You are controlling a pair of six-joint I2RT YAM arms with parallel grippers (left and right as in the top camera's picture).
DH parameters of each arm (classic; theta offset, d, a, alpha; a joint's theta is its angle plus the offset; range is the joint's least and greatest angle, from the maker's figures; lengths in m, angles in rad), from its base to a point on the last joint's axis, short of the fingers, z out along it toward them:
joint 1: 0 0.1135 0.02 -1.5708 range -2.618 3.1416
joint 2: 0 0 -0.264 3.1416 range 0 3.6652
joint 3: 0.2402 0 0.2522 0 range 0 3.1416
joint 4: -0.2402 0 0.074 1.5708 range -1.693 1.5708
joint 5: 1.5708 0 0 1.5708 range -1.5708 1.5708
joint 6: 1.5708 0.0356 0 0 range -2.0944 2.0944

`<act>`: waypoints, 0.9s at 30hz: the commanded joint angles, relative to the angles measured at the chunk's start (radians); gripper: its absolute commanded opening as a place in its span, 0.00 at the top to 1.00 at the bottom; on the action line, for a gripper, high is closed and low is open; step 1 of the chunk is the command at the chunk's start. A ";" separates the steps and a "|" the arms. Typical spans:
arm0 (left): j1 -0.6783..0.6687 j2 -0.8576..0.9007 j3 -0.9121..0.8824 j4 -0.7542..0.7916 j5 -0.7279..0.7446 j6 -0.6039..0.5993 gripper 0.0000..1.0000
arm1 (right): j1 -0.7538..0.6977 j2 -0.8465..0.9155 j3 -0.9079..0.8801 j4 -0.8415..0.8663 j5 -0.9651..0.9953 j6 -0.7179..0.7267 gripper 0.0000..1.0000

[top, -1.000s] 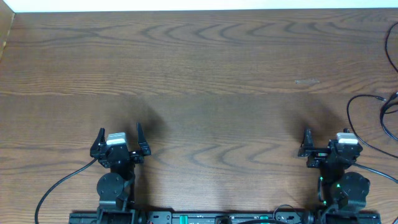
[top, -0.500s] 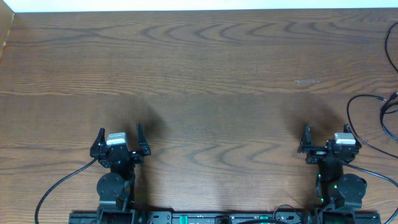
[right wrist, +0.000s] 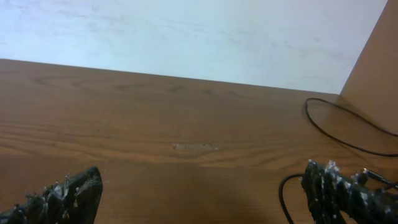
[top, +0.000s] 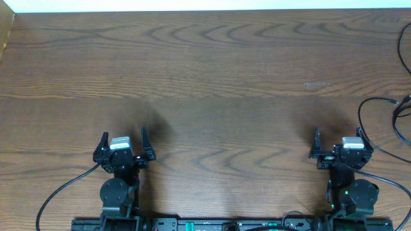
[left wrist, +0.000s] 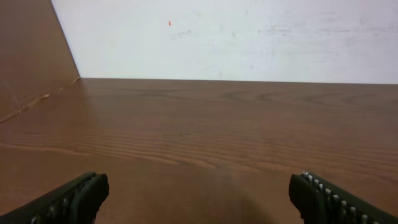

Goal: Untangle cables

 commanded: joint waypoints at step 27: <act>0.004 -0.005 -0.030 -0.019 -0.010 0.013 0.02 | 0.008 -0.007 -0.005 0.000 0.011 0.065 0.01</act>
